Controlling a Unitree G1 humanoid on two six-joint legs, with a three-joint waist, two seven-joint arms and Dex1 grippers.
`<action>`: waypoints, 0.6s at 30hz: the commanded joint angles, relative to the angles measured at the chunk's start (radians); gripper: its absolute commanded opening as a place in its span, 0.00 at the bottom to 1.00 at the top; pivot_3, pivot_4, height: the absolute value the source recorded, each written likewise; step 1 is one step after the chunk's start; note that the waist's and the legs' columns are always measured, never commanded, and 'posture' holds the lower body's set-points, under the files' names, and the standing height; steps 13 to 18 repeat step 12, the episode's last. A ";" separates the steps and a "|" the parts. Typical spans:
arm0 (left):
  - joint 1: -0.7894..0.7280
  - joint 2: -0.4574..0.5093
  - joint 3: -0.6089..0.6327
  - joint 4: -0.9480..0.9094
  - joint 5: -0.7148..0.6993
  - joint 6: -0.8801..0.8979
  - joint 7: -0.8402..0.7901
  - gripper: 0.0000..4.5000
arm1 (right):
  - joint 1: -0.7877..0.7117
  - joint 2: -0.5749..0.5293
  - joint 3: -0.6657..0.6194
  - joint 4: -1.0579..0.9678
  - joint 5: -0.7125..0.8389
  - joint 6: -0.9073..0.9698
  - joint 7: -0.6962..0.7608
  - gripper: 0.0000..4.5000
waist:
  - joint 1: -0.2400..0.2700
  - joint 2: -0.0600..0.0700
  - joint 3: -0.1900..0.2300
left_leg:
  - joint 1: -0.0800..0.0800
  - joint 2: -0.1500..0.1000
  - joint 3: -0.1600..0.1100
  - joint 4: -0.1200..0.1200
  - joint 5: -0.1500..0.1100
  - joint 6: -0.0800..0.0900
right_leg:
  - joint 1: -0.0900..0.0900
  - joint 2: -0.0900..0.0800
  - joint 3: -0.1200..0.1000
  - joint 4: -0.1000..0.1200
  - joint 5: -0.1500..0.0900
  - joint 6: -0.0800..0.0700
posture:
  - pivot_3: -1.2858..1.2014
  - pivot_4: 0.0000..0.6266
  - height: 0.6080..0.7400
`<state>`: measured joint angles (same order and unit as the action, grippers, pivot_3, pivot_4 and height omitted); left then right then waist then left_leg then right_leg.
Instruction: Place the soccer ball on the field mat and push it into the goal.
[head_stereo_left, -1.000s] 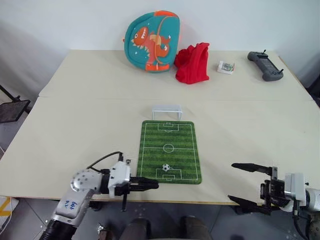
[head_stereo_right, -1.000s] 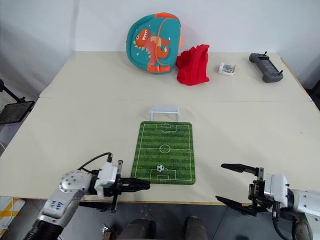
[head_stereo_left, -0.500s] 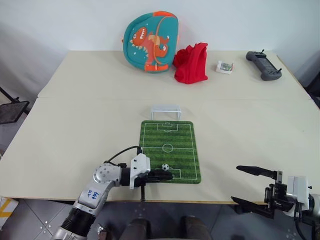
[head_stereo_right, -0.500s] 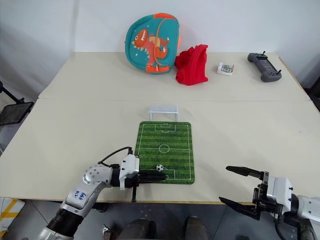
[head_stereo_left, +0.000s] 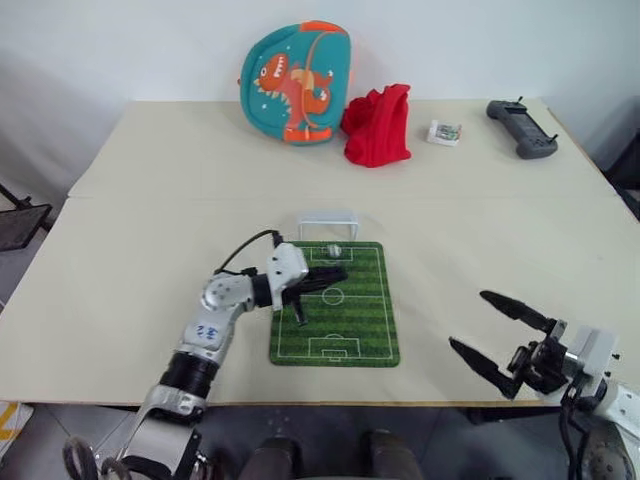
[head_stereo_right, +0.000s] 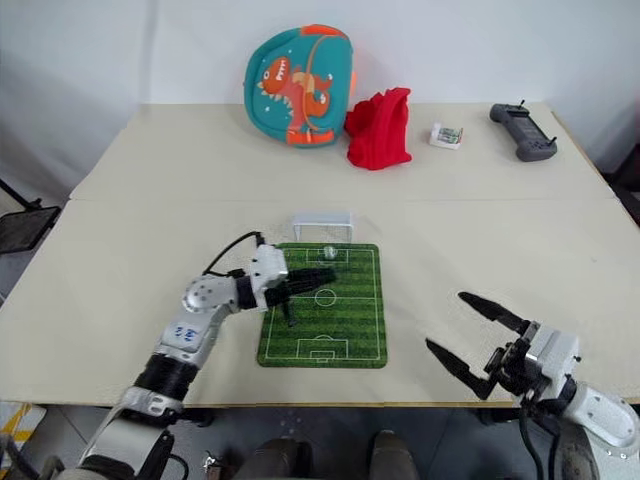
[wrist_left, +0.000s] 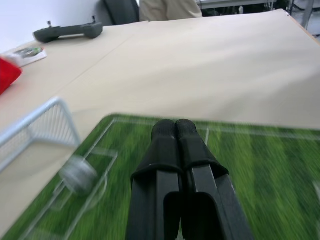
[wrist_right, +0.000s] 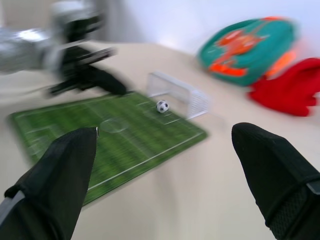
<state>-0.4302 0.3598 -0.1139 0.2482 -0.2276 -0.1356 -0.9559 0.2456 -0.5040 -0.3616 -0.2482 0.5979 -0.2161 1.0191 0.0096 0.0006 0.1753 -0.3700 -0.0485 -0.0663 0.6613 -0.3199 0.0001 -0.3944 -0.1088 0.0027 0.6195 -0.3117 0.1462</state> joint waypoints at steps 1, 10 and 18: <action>0.105 0.076 0.073 -0.152 -0.110 0.057 -0.062 0.01 | -0.021 0.025 -0.032 -0.014 0.008 -0.025 -0.054 1.00 | 0.001 0.000 0.000 | 0.000 0.000 0.000 0.000 0.000 0.000 | 0.000 -0.001 0.000 0.000 0.000 0.000 | 0.52 0.24 1.00; 0.328 0.198 0.274 -0.291 -0.175 0.144 0.035 0.01 | -0.067 0.029 -0.016 0.035 0.000 -0.038 -0.065 1.00 | 0.013 0.000 0.000 | 0.000 0.001 -0.001 0.000 -0.001 0.000 | 0.001 -0.004 0.004 -0.003 -0.001 -0.001 | 0.52 0.24 1.00; 0.348 0.207 0.318 -0.311 -0.186 0.181 0.082 0.01 | -0.073 0.022 -0.007 0.048 -0.003 -0.045 -0.046 1.00 | 0.015 0.000 0.000 | 0.000 0.001 -0.001 0.000 -0.001 0.000 | 0.001 -0.004 0.004 -0.003 -0.001 -0.001 | 0.52 0.24 1.00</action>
